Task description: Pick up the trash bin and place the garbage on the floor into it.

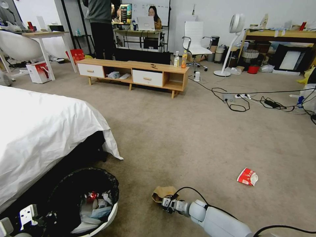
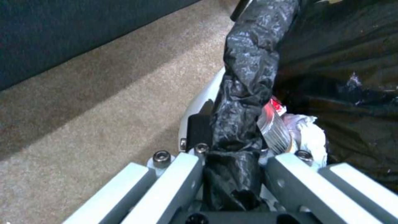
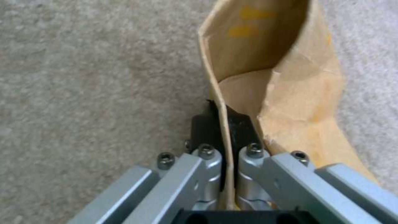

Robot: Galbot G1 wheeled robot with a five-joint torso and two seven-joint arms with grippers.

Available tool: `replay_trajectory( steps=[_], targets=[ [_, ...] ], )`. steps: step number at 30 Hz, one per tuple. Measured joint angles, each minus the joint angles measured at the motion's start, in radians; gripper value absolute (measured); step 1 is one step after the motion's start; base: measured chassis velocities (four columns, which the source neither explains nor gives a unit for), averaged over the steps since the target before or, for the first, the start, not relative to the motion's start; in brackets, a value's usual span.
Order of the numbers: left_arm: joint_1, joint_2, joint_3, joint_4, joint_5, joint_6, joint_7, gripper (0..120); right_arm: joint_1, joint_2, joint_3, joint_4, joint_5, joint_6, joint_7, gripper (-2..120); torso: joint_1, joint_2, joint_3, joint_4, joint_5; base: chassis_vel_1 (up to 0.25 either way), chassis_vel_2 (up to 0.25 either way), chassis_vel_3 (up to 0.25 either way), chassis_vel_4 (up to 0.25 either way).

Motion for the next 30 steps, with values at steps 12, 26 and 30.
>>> replay_trajectory(
  steps=[12,26,30],
  targets=[
    [-0.003,0.003,0.004,0.003,0.0,0.0,0.002,1,-0.01,-0.014,0.021,0.022,0.006,0.007,-0.005,0,0.0,0.0,0.0,-0.0004,0.0,0.0,0.0,0.0,0.0],
    [-0.012,0.019,-0.006,-0.004,-0.018,0.0,-0.002,1,0.009,-0.241,0.083,0.385,0.126,-0.046,0.065,0,0.0,0.0,0.0,-0.0003,0.0001,0.0,0.0,0.0,0.0],
    [-0.018,0.023,-0.006,-0.009,-0.025,0.0,-0.004,1,0.014,-0.289,0.103,0.487,0.153,-0.063,0.075,0,0.0,0.0,0.0,-0.0002,0.0,0.0,0.0,0.0,0.0]
  ],
)
